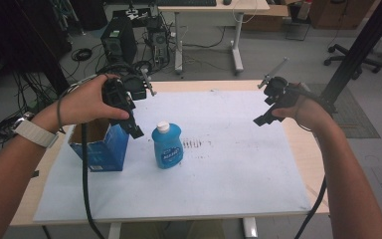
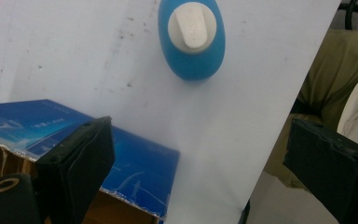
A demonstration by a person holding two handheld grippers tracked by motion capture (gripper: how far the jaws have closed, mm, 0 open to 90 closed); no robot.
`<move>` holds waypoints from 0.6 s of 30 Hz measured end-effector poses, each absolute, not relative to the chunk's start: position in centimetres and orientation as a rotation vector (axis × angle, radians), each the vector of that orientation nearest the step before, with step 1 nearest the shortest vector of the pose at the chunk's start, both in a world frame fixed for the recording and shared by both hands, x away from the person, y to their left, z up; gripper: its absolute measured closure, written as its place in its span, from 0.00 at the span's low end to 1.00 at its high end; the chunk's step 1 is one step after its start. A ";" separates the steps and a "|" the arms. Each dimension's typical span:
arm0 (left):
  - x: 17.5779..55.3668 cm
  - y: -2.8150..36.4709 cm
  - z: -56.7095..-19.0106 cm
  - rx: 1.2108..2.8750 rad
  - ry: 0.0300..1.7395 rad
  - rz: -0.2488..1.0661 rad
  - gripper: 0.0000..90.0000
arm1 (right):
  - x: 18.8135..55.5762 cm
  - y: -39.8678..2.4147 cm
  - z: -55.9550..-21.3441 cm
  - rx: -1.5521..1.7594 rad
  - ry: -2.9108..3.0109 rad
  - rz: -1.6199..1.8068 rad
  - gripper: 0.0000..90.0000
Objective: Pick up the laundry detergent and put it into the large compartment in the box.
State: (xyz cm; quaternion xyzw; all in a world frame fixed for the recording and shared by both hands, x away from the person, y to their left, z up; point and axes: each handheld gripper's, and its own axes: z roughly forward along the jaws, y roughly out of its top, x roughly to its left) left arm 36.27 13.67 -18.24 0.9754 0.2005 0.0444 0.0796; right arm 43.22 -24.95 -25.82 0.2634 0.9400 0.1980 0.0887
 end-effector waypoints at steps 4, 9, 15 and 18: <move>36.4 13.3 -18.1 2.907 0.647 0.144 0.10 | 43.3 -24.9 -25.9 0.781 2.806 0.588 0.09; 36.5 13.0 -18.0 2.898 0.683 0.151 0.10 | 43.2 -24.8 -26.0 0.775 2.807 0.580 0.09; 36.4 12.5 -17.7 2.889 0.704 0.150 0.10 | 43.2 -24.9 -25.9 0.772 2.803 0.582 0.09; 36.5 12.2 -17.6 2.882 0.723 0.151 0.10 | 43.1 -25.0 -25.9 0.772 2.802 0.584 0.09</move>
